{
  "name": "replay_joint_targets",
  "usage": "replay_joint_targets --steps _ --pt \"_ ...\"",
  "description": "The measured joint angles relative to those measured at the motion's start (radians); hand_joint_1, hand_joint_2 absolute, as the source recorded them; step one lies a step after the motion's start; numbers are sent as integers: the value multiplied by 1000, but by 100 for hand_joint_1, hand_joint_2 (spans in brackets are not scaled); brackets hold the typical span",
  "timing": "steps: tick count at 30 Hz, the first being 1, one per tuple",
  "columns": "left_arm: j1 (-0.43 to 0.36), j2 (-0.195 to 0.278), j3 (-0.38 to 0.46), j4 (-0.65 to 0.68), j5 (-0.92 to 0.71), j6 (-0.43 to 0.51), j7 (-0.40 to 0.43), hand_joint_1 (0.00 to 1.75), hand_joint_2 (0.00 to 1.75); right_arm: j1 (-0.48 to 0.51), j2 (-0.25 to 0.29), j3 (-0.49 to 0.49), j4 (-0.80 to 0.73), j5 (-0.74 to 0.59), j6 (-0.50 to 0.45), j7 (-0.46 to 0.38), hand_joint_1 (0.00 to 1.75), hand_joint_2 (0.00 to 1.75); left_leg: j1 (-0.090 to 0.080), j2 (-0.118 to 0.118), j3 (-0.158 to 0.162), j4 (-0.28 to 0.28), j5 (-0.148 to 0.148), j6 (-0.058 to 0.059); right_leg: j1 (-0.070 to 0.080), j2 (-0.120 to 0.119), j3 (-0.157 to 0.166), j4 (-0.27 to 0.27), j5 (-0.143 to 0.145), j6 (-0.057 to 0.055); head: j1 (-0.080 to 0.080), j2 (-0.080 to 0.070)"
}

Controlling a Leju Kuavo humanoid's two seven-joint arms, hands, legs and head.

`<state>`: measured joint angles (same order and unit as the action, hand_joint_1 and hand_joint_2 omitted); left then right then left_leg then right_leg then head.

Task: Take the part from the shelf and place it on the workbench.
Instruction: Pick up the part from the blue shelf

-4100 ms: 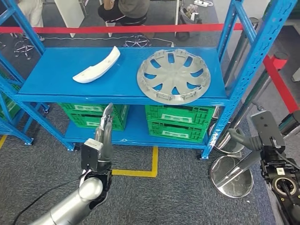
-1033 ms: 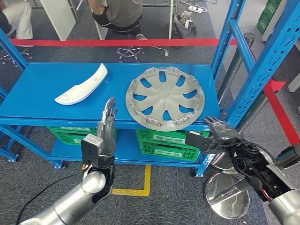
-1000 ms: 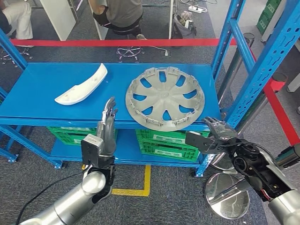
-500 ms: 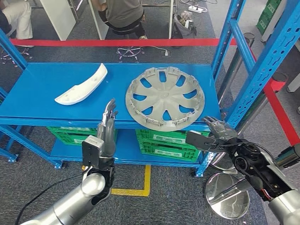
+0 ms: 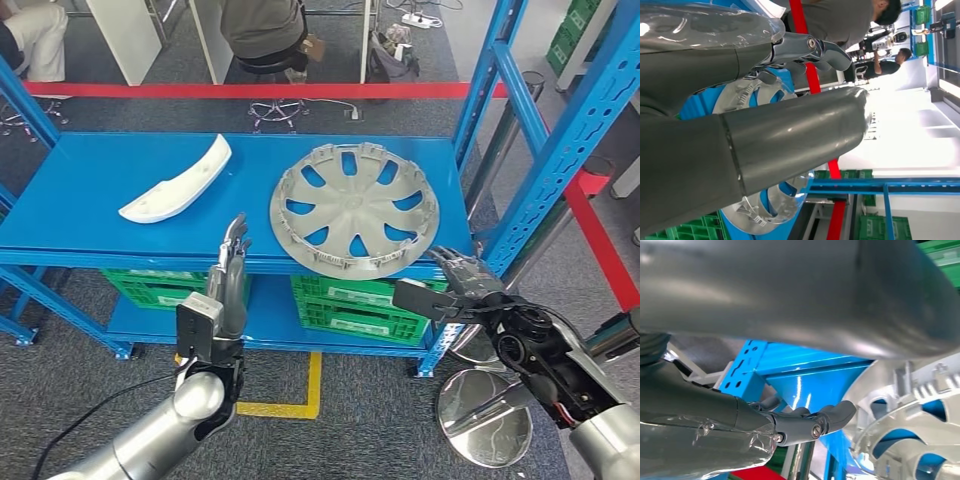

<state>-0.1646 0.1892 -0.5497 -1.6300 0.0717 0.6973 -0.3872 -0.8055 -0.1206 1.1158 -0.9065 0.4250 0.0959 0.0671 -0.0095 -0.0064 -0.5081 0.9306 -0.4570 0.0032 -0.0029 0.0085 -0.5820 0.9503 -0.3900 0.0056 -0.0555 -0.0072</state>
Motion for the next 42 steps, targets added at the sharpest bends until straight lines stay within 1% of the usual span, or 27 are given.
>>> replay_joint_targets --steps 3,4,5,7,9,10,12,13,14,16,17,19,21,23,24,25,27,28,29,31,33,35,37,39,40,41,42 --pt "1 0 0 0 -2 0 0 0 0 -1 2 -1 -3 0 0 -1 0 0 6 2 5 -11 8 11 1 -1 -5 1 -3 9 0 0" --pt "1 0 0 -1 -2 0 0 0 0 -4 2 -1 -5 0 0 -2 0 0 10 2 8 -17 12 15 1 -1 -16 22 -16 13 2 0" --pt "1 0 0 -1 -2 0 0 0 0 -6 2 -2 -6 0 0 -2 0 0 15 2 11 -23 15 18 0 -2 -34 59 -37 16 5 0" --pt "3 0 0 -1 -2 0 0 0 0 -9 2 -2 -6 -1 0 -2 0 0 16 -2 12 -24 15 19 -5 -3 -99 202 -98 23 9 0" --pt "6 0 0 -1 -2 0 0 0 0 -6 2 -1 -6 -2 1 -2 0 0 18 -11 14 -23 13 17 -13 -3 -150 307 -123 31 9 0" --pt "7 0 0 -1 -2 0 0 0 0 -5 2 0 -6 -2 1 -2 0 0 20 -19 16 -22 10 14 -16 -3 -148 298 -106 34 9 0" --pt "8 0 0 -1 -2 0 0 0 0 -6 2 0 -7 -3 1 -2 0 0 27 -39 22 -15 1 2 -24 10 -88 171 -34 39 9 0" --pt "8 -1 0 -1 -2 0 0 0 0 -7 2 0 -7 -3 1 -2 0 0 30 -48 21 -10 -5 -5 -27 29 -51 104 -9 41 11 0" --pt "7 -1 0 -1 -2 0 0 0 0 -9 2 0 -8 -3 2 -2 0 0 32 -57 17 -4 -8 -12 -29 46 -24 52 0 40 14 0" --pt "7 -1 0 -1 -2 0 0 0 0 -10 2 0 -8 -3 2 -2 0 0 37 -73 2 2 -7 -25 -26 62 -6 26 -12 31 17 0" --pt "7 0 0 -1 -2 0 0 0 0 -10 4 0 -9 -3 2 -2 0 0 39 -82 -3 2 -6 -32 -25 53 -6 22 -17 24 17 0" --pt "7 0 1 -2 -3 0 0 0 0 -11 8 -2 -10 -3 2 -1 0 0 40 -60 -13 20 -17 -43 -26 33 1 18 -20 8 15 0" --pt "6 2 1 -2 -3 0 0 0 0 -14 9 -4 -11 -3 1 -1 0 0 37 -17 -67 119 -58 -49 -25 13 8 13 -23 -4 8 0" --pt "6 2 1 -3 -3 0 0 0 0 -13 9 -4 -11 -3 2 -2 0 0 36 -3 -159 266 -104 -52 -20 -8 10 12 -27 -11 1 0" --pt "7 2 1 -3 -3 0 0 0 0 -11 9 -4 -11 -3 2 -2 0 0 36 -2 -193 310 -107 -51 -18 -19 11 12 -29 -13 -2 0" --pt "8 3 1 -3 -3 0 0 0 0 -9 9 -4 -11 -3 2 -2 0 0 36 -1 -207 313 -88 -49 -15 -30 13 12 -32 -15 -3 0" --pt "8 4 1 -3 -3 0 0 0 0 -10 9 -4 -12 -3 2 -2 0 0 31 12 -169 202 -5 -38 -11 -51 22 12 -38 -15 -8 0" --pt "8 4 1 -3 -3 0 0 0 0 -11 9 -4 -13 -3 2 -2 0 0 24 35 -135 124 32 -31 -7 -60 27 12 -41 -13 -9 0" --pt "7 4 1 -3 -3 0 0 0 0 -13 10 -4 -14 -3 2 -2 0 0 17 53 -108 64 56 -23 -5 -67 30 12 -45 -10 -10 0" --pt "6 4 1 -3 -3 0 0 0 0 -15 10 -4 -14 -3 2 -2 0 0 6 67 -89 16 64 -14 0 -84 35 10 -50 -2 -9 0" --pt "6 5 1 -4 -3 0 0 0 0 -16 11 -4 -15 -3 2 -3 0 0 9 43 -88 11 67 -7 -1 -98 38 9 -57 8 -7 0" --pt "5 4 1 -4 -2 0 -1 0 0 -19 13 -5 -16 -4 2 -4 0 0 16 23 -84 6 71 2 -5 -72 22 51 -88 17 -2 0" --pt "4 2 1 -4 0 0 -2 0 0 -21 13 -6 -16 -5 2 -6 0 0 19 3 -81 4 72 7 -8 -28 -35 180 -152 23 6 0" --pt "5 1 1 -4 1 0 -3 0 0 -19 13 -6 -16 -6 3 -7 0 0 18 -20 -80 4 72 8 -8 -15 -101 310 -194 26 9 0" --pt "5 0 1 -3 2 0 -3 0 0 -17 13 -6 -16 -6 3 -8 0 0 18 -34 -79 5 72 8 -8 -13 -114 328 -187 25 10 0" --pt "5 0 1 -3 2 0 -3 0 0 -16 13 -6 -16 -7 3 -8 0 0 18 -49 -78 5 72 8 -8 -10 -107 303 -160 23 10 0" --pt "5 0 1 -3 2 0 -3 0 0 -17 13 -6 -16 -7 3 -8 0 0 18 -63 -75 5 71 7 -8 -3 -81 238 -118 19 10 0"
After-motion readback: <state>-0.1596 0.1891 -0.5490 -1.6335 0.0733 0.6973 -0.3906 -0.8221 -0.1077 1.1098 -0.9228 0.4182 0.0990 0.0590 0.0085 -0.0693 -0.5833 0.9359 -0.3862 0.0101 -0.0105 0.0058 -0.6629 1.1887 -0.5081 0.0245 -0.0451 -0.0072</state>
